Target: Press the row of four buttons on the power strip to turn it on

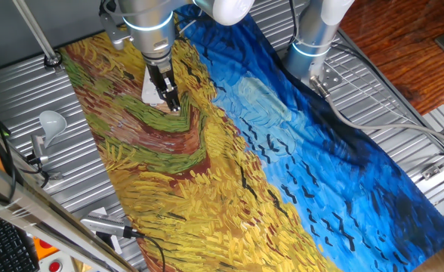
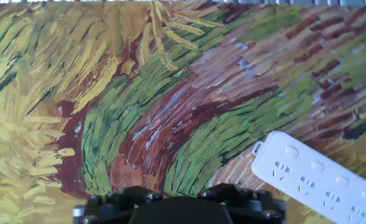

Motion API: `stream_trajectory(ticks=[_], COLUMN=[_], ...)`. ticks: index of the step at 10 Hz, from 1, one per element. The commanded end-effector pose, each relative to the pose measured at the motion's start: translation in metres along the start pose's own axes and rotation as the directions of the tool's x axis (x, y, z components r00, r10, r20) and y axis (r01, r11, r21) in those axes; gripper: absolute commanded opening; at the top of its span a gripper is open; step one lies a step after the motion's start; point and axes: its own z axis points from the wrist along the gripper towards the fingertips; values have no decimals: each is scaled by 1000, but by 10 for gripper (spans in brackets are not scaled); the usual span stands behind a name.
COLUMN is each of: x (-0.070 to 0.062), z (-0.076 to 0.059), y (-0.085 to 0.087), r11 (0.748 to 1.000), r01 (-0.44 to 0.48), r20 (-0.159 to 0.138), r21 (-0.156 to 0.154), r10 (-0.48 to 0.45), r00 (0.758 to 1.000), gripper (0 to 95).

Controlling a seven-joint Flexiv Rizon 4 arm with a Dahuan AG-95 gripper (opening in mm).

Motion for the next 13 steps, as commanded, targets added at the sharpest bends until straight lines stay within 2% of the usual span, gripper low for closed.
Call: stream_trajectory(ticks=[1,5,7,8,11,12,13], x=[0,0,1,1,5,10,13], z=[0,0,-1,-1,-8,-9,-9], y=[0,0,-1,-3,-30,-49,-59], r11=[954,942,941,932,900,883,874], r01=[300,335,339,362,436,470,485], r20=[37,22,24,21,23,23,23], r21=[0,9,8,12,13,14,14], r10=[-300,-335,-339,-362,-437,-470,-486], r00=[953,942,940,932,899,882,874], gripper=[0,0,0,0,0,190,190])
